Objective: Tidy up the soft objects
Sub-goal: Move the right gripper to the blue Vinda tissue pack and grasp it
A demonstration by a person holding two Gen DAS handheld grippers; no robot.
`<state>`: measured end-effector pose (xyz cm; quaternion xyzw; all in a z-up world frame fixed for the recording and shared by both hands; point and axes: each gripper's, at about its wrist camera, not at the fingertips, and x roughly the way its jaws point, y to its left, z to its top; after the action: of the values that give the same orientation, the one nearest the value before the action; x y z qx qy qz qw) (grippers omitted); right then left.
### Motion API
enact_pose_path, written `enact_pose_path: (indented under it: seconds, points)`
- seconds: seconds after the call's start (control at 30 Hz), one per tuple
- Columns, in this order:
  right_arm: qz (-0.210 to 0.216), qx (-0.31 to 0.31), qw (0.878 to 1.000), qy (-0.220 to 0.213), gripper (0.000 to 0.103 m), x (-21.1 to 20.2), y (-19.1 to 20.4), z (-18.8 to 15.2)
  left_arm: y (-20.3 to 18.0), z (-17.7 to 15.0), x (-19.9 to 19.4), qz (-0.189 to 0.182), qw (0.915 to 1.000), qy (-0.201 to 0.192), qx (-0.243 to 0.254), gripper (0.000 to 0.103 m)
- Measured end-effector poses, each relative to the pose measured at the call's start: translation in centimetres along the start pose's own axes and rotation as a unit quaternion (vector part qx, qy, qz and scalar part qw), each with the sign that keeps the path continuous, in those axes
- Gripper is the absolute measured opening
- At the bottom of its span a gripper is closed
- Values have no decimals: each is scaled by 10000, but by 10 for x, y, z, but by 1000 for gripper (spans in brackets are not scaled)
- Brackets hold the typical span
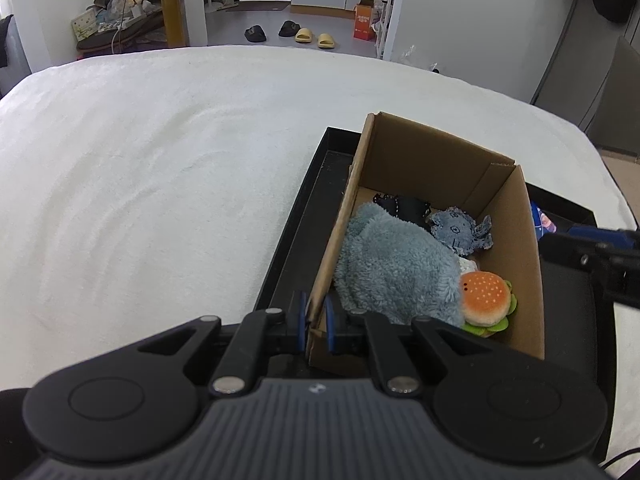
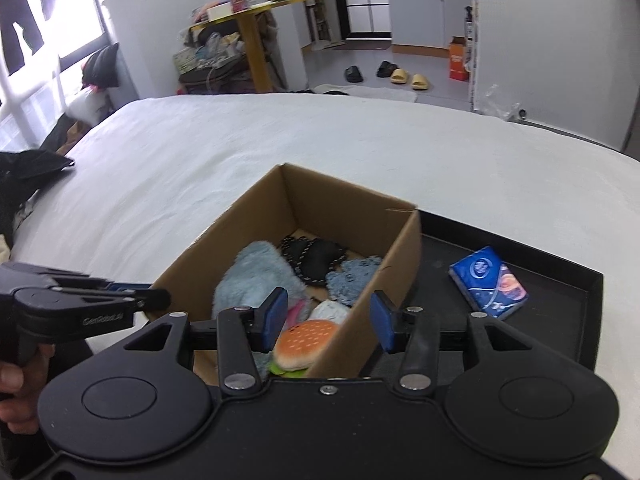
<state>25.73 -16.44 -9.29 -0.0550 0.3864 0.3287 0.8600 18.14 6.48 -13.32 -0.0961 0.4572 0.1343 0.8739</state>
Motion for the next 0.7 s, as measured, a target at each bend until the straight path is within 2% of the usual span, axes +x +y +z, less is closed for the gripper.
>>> enact_pose_path:
  seconds: [0.3,0.47,0.5,0.6,0.7]
  points:
    - [-370,233,9990,-92,46,5,-26,-4,-6,9,0,235,9997,51,32,21]
    - [-550,399,9977,-72,47,12,-44,-9,-14,16,-1,420,9989,-76,185,43]
    - [-575,427,9974,-78,47,14,-48,-10,-15,18,-1,453,9987,-104,209,44]
    - [-674,414,9968,-142,60,19,-57,-14,-20,22,2,571,9979,-145,275,50]
    - [-664,488,9964,-205,61,26,-69,-17,-25,26,7,732,9966,-145,355,55]
